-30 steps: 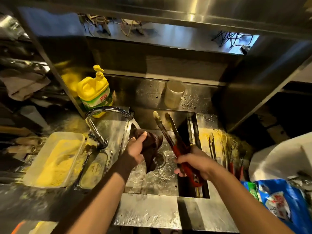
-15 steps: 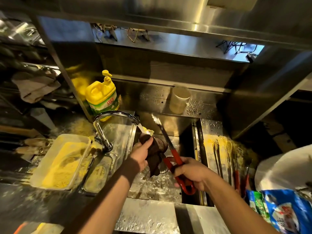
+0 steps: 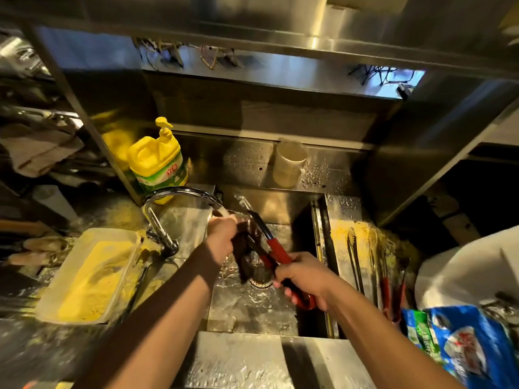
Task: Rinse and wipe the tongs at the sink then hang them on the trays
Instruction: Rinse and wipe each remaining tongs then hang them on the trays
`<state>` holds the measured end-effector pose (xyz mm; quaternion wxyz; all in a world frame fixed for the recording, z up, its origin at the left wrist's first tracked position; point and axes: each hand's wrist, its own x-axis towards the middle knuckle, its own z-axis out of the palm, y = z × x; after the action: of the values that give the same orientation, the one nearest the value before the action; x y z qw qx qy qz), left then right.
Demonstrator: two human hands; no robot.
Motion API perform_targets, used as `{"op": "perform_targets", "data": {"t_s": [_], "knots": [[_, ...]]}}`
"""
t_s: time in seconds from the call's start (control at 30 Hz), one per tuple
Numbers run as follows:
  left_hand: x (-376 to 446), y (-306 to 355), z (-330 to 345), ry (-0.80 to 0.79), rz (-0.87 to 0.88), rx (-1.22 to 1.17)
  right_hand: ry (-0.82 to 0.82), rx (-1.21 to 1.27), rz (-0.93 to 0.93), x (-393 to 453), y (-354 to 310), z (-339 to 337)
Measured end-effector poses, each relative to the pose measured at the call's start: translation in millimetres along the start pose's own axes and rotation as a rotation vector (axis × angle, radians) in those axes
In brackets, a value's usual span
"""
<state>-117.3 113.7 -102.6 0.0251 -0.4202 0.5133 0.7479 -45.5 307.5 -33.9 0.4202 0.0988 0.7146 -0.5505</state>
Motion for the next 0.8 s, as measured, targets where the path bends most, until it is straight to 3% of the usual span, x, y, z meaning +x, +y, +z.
{"op": "perform_targets", "data": {"t_s": [0.23, 0.53, 0.6, 0.7, 0.8], "knots": [[-6.5, -17.1, 4.9, -0.052, -0.055, 0.012, 0.042, -0.063, -0.029, 0.3, -3.8, 3.3], [9.4, -13.1, -15.2, 0.158, 0.052, 0.003, -0.054, -0.167, 0.083, -36.7, 0.7, -51.7], [14.2, -16.1, -22.9, 0.232, 0.07, 0.009, -0.013, -0.145, 0.106, -42.8, -1.4, -65.6], [6.8, -31.6, -26.2, 0.168, 0.038, 0.081, 0.075, -0.117, 0.082, -43.8, -3.9, -70.4], [-6.8, -45.9, -25.2, 0.052, 0.026, 0.141, 0.283, -0.459, 0.003, -37.5, -2.0, -56.1]]}}
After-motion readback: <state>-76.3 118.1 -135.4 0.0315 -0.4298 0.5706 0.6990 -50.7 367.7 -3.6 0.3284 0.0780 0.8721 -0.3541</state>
